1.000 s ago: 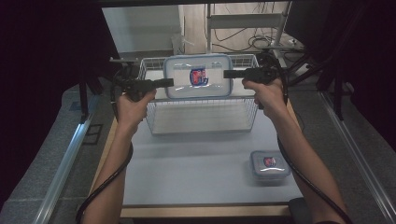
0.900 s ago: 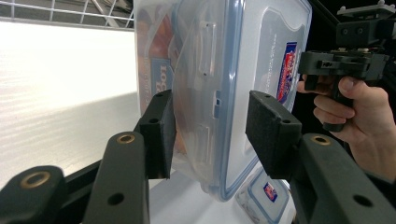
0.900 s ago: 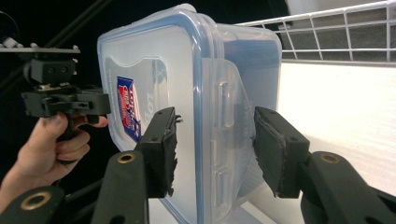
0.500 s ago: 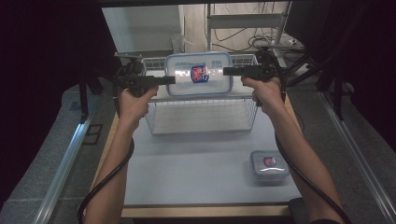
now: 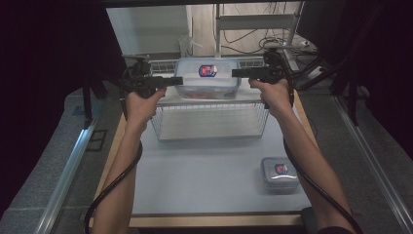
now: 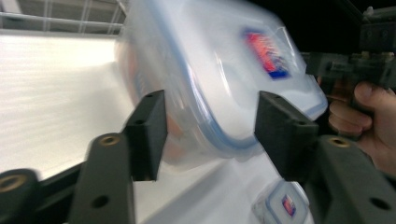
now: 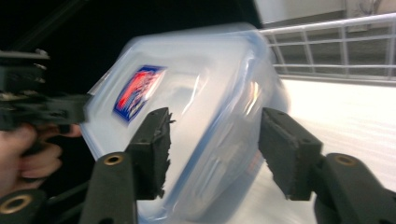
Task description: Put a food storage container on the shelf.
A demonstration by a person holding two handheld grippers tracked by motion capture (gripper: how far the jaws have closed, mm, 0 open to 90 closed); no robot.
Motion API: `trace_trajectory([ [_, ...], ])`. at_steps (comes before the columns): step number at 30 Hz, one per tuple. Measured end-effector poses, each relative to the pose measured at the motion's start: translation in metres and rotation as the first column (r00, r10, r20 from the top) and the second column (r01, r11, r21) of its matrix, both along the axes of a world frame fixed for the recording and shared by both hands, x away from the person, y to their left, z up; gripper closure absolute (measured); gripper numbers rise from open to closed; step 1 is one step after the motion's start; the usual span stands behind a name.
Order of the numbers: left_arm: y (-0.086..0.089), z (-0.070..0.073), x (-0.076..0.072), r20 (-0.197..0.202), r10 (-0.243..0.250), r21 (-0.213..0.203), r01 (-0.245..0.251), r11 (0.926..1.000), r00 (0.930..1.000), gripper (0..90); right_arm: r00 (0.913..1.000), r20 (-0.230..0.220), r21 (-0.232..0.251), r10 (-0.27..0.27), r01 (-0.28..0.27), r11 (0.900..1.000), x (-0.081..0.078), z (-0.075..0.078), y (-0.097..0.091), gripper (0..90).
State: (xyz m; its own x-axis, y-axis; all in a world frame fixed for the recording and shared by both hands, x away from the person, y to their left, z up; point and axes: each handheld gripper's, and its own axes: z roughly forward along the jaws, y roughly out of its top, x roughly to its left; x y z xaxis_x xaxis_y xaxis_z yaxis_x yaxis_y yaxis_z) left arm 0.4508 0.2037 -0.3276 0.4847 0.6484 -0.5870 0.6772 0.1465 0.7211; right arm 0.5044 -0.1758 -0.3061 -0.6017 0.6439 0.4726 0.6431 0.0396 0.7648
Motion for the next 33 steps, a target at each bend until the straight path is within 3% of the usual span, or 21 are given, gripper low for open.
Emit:
trace_trajectory([
  [4, 0.003, -0.003, -0.001, 0.016, -0.007, -0.017, 0.008, 0.9998, 0.9998, 46.2, 0.9999, 0.016, 0.001, -0.002, 0.002, 1.0000, 0.003, -0.002, -0.002, 44.6],
  [8, 0.006, 0.000, -0.011, 0.104, -0.005, 0.002, 0.004, 1.0000, 0.9946, 41.6, 0.9967, 0.082, -0.049, 0.000, 0.005, 0.9988, -0.002, 0.000, -0.003, 45.4],
  [11, 0.008, 0.004, -0.024, 0.190, -0.005, 0.030, -0.001, 0.9996, 0.9819, 39.2, 0.9889, 0.148, -0.082, 0.001, 0.012, 0.9966, -0.012, 0.005, -0.006, 47.7],
  [14, 0.009, 0.004, -0.042, 0.280, -0.016, 0.100, -0.012, 0.9950, 0.9599, 39.9, 0.9789, 0.204, -0.101, 0.014, 0.006, 0.9949, -0.025, 0.008, -0.011, 53.9],
  [15, 0.009, 0.003, -0.045, 0.295, -0.020, 0.118, -0.016, 0.9929, 0.9554, 45.5, 0.9724, 0.231, -0.104, 0.032, -0.008, 0.9945, -0.036, 0.009, -0.015, 62.8],
  [17, 0.008, -0.001, -0.054, 0.314, -0.033, 0.145, -0.014, 0.9893, 0.9487, 48.7, 0.9694, 0.241, -0.108, 0.046, -0.021, 0.9940, -0.042, 0.009, -0.017, 66.3],
  [20, 0.005, -0.011, -0.062, 0.307, -0.055, 0.182, -0.002, 0.9833, 0.9501, 60.8, 0.9614, 0.264, -0.137, 0.079, -0.044, 0.9896, -0.060, 0.002, -0.017, 81.1],
  [22, 0.002, -0.016, -0.063, 0.296, -0.059, 0.191, 0.001, 0.9816, 0.9535, 66.7, 0.9568, 0.270, -0.154, 0.109, -0.069, 0.9856, -0.067, -0.005, -0.014, 86.2],
  [24, -0.001, -0.021, -0.059, 0.288, -0.067, 0.192, 0.011, 0.9813, 0.9553, 71.0, 0.9529, 0.260, -0.182, 0.156, -0.110, 0.9771, -0.073, -0.016, -0.005, 87.2],
  [28, -0.008, -0.025, -0.053, 0.276, -0.068, 0.183, 0.017, 0.9829, 0.9589, 72.7, 0.9499, 0.256, -0.232, 0.180, -0.120, 0.9653, -0.072, -0.026, 0.010, 87.2],
  [33, -0.013, -0.025, -0.048, 0.273, -0.052, 0.199, -0.003, 0.9799, 0.9607, 72.8, 0.9537, 0.253, -0.237, 0.162, -0.101, 0.9663, -0.063, -0.030, 0.016, 87.8],
])
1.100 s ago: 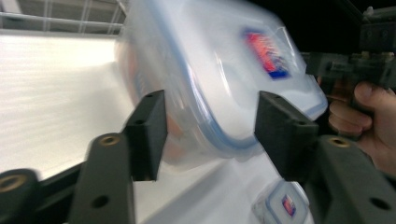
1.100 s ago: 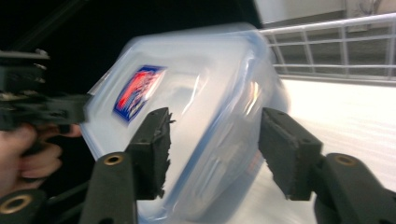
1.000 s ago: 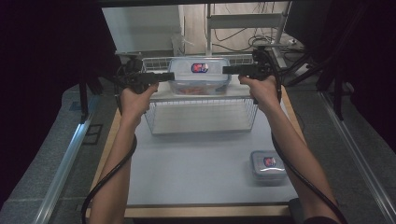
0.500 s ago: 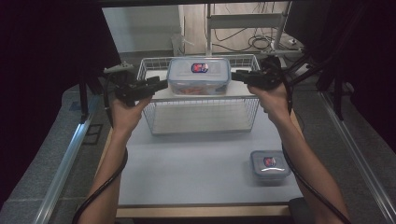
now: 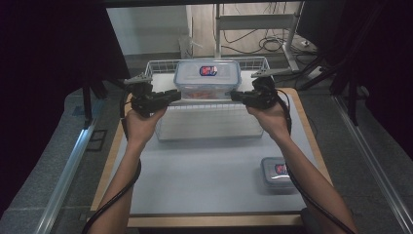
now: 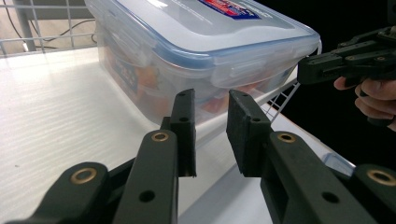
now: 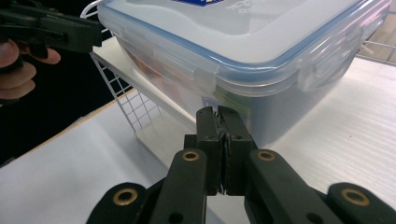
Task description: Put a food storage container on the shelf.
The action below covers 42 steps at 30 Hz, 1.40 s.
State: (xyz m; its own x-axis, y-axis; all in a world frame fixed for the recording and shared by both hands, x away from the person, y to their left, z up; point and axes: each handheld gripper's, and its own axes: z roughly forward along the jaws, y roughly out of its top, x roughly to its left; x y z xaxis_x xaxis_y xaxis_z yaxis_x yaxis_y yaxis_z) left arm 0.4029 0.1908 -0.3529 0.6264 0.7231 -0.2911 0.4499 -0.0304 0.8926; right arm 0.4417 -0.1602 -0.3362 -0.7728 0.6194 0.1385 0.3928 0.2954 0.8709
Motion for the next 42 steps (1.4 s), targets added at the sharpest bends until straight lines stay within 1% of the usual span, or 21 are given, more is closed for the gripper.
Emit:
trace_trajectory([
  [2, -0.001, 0.000, 0.002, -0.005, 0.005, 0.003, -0.005, 1.0000, 1.0000, 74.1, 0.9999, -0.006, -0.002, -0.016, 0.016, 0.9999, 0.003, 0.000, 0.000, 87.8],
  [5, -0.003, -0.001, 0.005, -0.011, 0.004, -0.007, -0.004, 1.0000, 0.9999, 76.0, 0.9997, -0.002, -0.003, -0.023, 0.023, 0.9997, 0.006, -0.001, 0.000, 87.8],
  [7, -0.006, -0.001, 0.006, -0.010, -0.002, -0.004, 0.002, 1.0000, 1.0000, 76.2, 0.9997, -0.003, -0.003, -0.023, 0.023, 0.9997, 0.008, -0.001, 0.000, 87.6],
  [10, -0.009, -0.001, 0.004, -0.003, -0.009, -0.004, 0.009, 0.9999, 1.0000, 76.1, 0.9998, -0.006, -0.003, -0.020, 0.020, 0.9998, 0.007, 0.000, 0.000, 87.1],
  [13, -0.012, -0.001, -0.003, 0.010, -0.021, 0.001, 0.021, 0.9998, 0.9997, 73.4, 0.9999, -0.008, 0.005, -0.007, 0.007, 1.0000, 0.003, -0.002, -0.002, 85.5],
  [17, -0.016, -0.003, -0.019, 0.037, -0.040, 0.031, 0.039, 0.9988, 0.9985, 68.2, 0.9998, -0.004, 0.011, 0.018, -0.018, 0.9998, -0.008, -0.006, -0.005, 81.0],
  [18, -0.017, -0.006, -0.025, 0.043, -0.047, 0.035, 0.046, 0.9984, 0.9979, 65.5, 0.9995, 0.002, 0.015, 0.033, -0.033, 0.9994, -0.019, -0.009, -0.008, 76.9],
  [19, -0.017, -0.007, -0.029, 0.044, -0.053, 0.038, 0.051, 0.9979, 0.9976, 65.5, 0.9995, 0.002, 0.015, 0.033, -0.033, 0.9994, -0.019, -0.009, -0.008, 76.9],
  [20, -0.018, -0.010, -0.034, 0.045, -0.054, 0.044, 0.052, 0.9977, 0.9975, 63.5, 0.9992, 0.006, 0.015, 0.039, -0.039, 0.9991, -0.022, -0.010, -0.010, 75.7],
  [23, -0.020, -0.020, -0.051, 0.044, -0.069, 0.054, 0.066, 0.9963, 0.9967, 57.6, 0.9983, 0.017, 0.011, 0.056, -0.057, 0.9983, -0.037, -0.017, -0.015, 70.3],
  [24, -0.021, -0.023, -0.057, 0.043, -0.070, 0.064, 0.067, 0.9957, 0.9966, 52.9, 0.9978, 0.023, 0.006, 0.063, -0.063, 0.9980, -0.047, -0.023, -0.018, 66.1],
  [25, -0.021, -0.026, -0.062, 0.047, -0.075, 0.080, 0.071, 0.9943, 0.9961, 50.8, 0.9975, 0.026, -0.003, 0.066, -0.066, 0.9978, -0.052, -0.026, -0.020, 64.3],
  [26, -0.021, -0.029, -0.068, 0.047, -0.075, 0.092, 0.071, 0.9933, 0.9961, 50.8, 0.9975, 0.026, -0.003, 0.066, -0.066, 0.9978, -0.052, -0.026, -0.020, 64.3],
  [29, -0.020, -0.036, -0.086, 0.049, -0.072, 0.122, 0.065, 0.9903, 0.9962, 45.3, 0.9968, 0.039, -0.028, 0.070, -0.069, 0.9972, -0.066, -0.037, -0.026, 59.0],
  [32, -0.018, -0.047, -0.103, 0.048, -0.068, 0.131, 0.061, 0.9895, 0.9965, 39.5, 0.9971, 0.045, -0.054, 0.062, -0.059, 0.9968, -0.078, -0.049, -0.033, 53.0],
  [33, -0.018, -0.050, -0.107, 0.049, -0.066, 0.134, 0.059, 0.9892, 0.9966, 37.3, 0.9972, 0.038, -0.065, 0.064, -0.062, 0.9960, -0.083, -0.054, -0.036, 50.5],
  [35, -0.018, -0.059, -0.116, 0.047, -0.072, 0.152, 0.064, 0.9863, 0.9963, 34.7, 0.9971, 0.044, -0.091, 0.062, -0.058, 0.9941, -0.090, -0.062, -0.040, 46.3],
  [37, -0.019, -0.067, -0.125, 0.044, -0.071, 0.169, 0.063, 0.9837, 0.9965, 34.0, 0.9970, 0.046, -0.110, 0.062, -0.056, 0.9923, -0.095, -0.069, -0.043, 43.2],
  [38, -0.019, -0.071, -0.129, 0.041, -0.076, 0.172, 0.068, 0.9826, 0.9962, 33.9, 0.9969, 0.047, -0.116, 0.063, -0.057, 0.9916, -0.098, -0.073, -0.045, 41.4],
  [39, -0.019, -0.075, -0.132, 0.041, -0.072, 0.169, 0.064, 0.9835, 0.9965, 33.4, 0.9969, 0.048, -0.121, 0.062, -0.056, 0.9911, -0.100, -0.076, -0.047, 40.0],
  [42, -0.019, -0.091, -0.142, 0.032, -0.075, 0.146, 0.069, 0.9868, 0.9967, 29.4, 0.9971, 0.050, -0.125, 0.058, -0.052, 0.9908, -0.109, -0.086, -0.052, 36.2],
])
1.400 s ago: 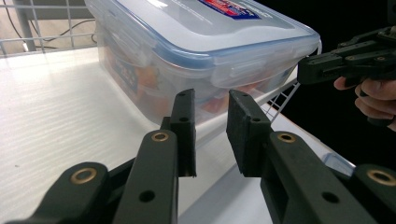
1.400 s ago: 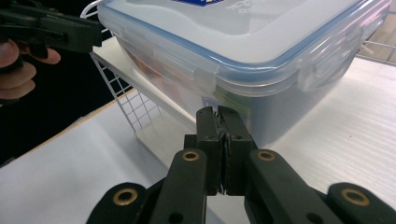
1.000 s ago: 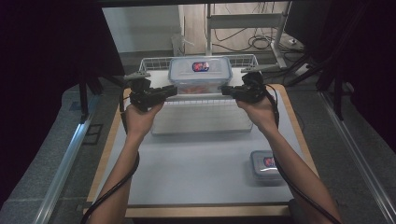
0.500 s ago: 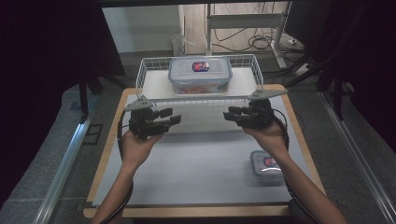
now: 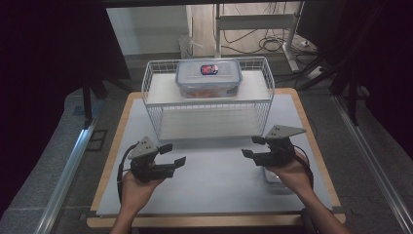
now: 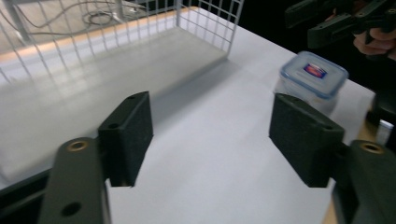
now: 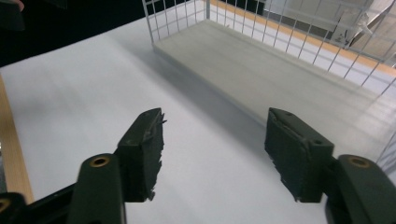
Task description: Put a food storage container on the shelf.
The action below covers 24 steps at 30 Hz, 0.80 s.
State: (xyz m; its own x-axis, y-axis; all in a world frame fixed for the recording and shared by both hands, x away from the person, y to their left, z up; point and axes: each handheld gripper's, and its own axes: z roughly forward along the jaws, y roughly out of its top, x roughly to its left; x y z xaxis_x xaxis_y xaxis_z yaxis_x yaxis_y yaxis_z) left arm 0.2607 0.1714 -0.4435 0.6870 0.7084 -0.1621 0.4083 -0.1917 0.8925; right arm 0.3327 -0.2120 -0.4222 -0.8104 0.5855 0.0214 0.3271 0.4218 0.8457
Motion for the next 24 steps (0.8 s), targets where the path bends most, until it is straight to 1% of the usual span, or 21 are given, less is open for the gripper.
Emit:
trace_trajectory([
  [3, 0.001, -0.016, -0.007, 0.002, 0.007, 0.001, -0.007, 1.0000, 1.0000, 26.7, 1.0000, 0.004, -0.009, -0.003, 0.003, 1.0000, -0.007, -0.009, -0.003, 33.7],
  [4, 0.002, -0.021, -0.009, -0.007, 0.006, 0.001, -0.006, 1.0000, 1.0000, 25.5, 1.0000, 0.002, -0.015, -0.002, 0.002, 0.9999, -0.009, -0.012, -0.003, 33.5],
  [5, 0.003, -0.026, -0.011, -0.010, 0.016, 0.009, -0.016, 0.9998, 0.9998, 23.9, 1.0000, -0.005, -0.024, -0.001, 0.001, 0.9997, -0.011, -0.016, -0.004, 32.9],
  [7, 0.004, -0.034, -0.015, -0.009, 0.026, 0.016, -0.026, 0.9995, 0.9996, 21.6, 1.0000, -0.008, -0.043, -0.003, 0.003, 0.9991, -0.014, -0.023, -0.005, 32.5],
  [9, 0.005, -0.041, -0.019, -0.011, 0.035, 0.038, -0.034, 0.9987, 0.9993, 19.1, 0.9997, -0.023, -0.056, -0.007, 0.006, 0.9984, -0.016, -0.029, -0.006, 32.5],
  [12, 0.004, -0.050, -0.025, -0.008, 0.047, 0.089, -0.046, 0.9950, 0.9988, 17.8, 0.9994, -0.032, -0.073, -0.013, 0.011, 0.9973, -0.019, -0.036, -0.008, 32.1],
  [14, 0.003, -0.054, -0.028, -0.001, 0.057, 0.121, -0.056, 0.9911, 0.9984, 15.6, 0.9993, -0.033, -0.084, -0.016, 0.013, 0.9964, -0.020, -0.040, -0.010, 31.6],
  [15, 0.003, -0.055, -0.028, 0.002, 0.056, 0.129, -0.056, 0.9900, 0.9984, 14.8, 0.9994, -0.027, -0.093, -0.019, 0.017, 0.9955, -0.021, -0.042, -0.010, 31.0],
  [16, 0.002, -0.056, -0.029, 0.012, 0.060, 0.147, -0.061, 0.9873, 0.9981, 13.8, 0.9996, -0.019, -0.104, -0.019, 0.017, 0.9945, -0.022, -0.044, -0.010, 30.6],
  [17, 0.001, -0.057, -0.029, 0.016, 0.065, 0.156, -0.067, 0.9856, 0.9978, 12.0, 0.9997, -0.008, -0.120, -0.021, 0.020, 0.9925, -0.023, -0.048, -0.011, 30.2],
  [19, 0.001, -0.058, -0.029, 0.020, 0.066, 0.174, -0.069, 0.9824, 0.9976, 11.4, 0.9997, -0.009, -0.136, -0.021, 0.019, 0.9905, -0.024, -0.052, -0.011, 30.5],
  [21, 0.000, -0.059, -0.029, 0.003, 0.075, 0.183, -0.074, 0.9804, 0.9972, 10.7, 0.9999, -0.002, -0.156, -0.016, 0.015, 0.9876, -0.024, -0.055, -0.010, 30.5],
  [24, 0.000, -0.059, -0.029, -0.014, 0.079, 0.176, -0.075, 0.9816, 0.9968, 9.9, 0.9999, -0.009, -0.165, -0.010, 0.009, 0.9862, -0.025, -0.057, -0.008, 30.4],
])
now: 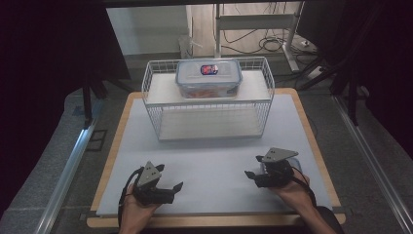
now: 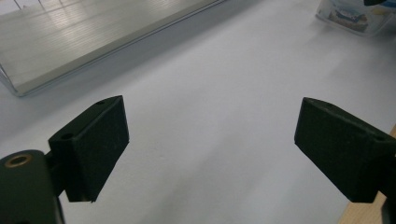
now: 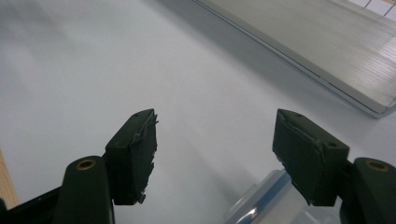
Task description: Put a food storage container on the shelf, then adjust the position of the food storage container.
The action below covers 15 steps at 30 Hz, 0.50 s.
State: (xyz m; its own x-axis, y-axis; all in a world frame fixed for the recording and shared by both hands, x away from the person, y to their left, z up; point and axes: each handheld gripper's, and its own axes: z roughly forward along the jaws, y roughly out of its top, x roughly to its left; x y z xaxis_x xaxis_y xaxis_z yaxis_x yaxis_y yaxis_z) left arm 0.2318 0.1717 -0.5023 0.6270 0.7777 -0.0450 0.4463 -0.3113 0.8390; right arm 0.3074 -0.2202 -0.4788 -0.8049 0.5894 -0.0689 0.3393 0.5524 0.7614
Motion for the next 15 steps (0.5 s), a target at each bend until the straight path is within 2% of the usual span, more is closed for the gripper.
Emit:
trace_trajectory([
  [6, 0.002, 0.000, 0.000, -0.005, 0.010, -0.016, -0.010, 0.9998, 0.9999, 7.9, 0.9998, -0.014, 0.007, -0.012, 0.012, 0.9999, 0.002, -0.001, -0.003, 29.5],
  [10, 0.002, -0.001, 0.001, -0.010, 0.015, -0.011, -0.015, 0.9998, 0.9998, 7.7, 0.9984, -0.044, 0.021, -0.036, 0.037, 0.9991, 0.006, 0.001, -0.009, 33.5],
  [15, 0.001, 0.000, 0.000, -0.002, 0.014, -0.009, -0.014, 0.9999, 0.9999, 7.7, 0.9883, -0.104, 0.052, -0.112, 0.118, 0.9917, 0.009, 0.005, -0.020, 43.4],
])
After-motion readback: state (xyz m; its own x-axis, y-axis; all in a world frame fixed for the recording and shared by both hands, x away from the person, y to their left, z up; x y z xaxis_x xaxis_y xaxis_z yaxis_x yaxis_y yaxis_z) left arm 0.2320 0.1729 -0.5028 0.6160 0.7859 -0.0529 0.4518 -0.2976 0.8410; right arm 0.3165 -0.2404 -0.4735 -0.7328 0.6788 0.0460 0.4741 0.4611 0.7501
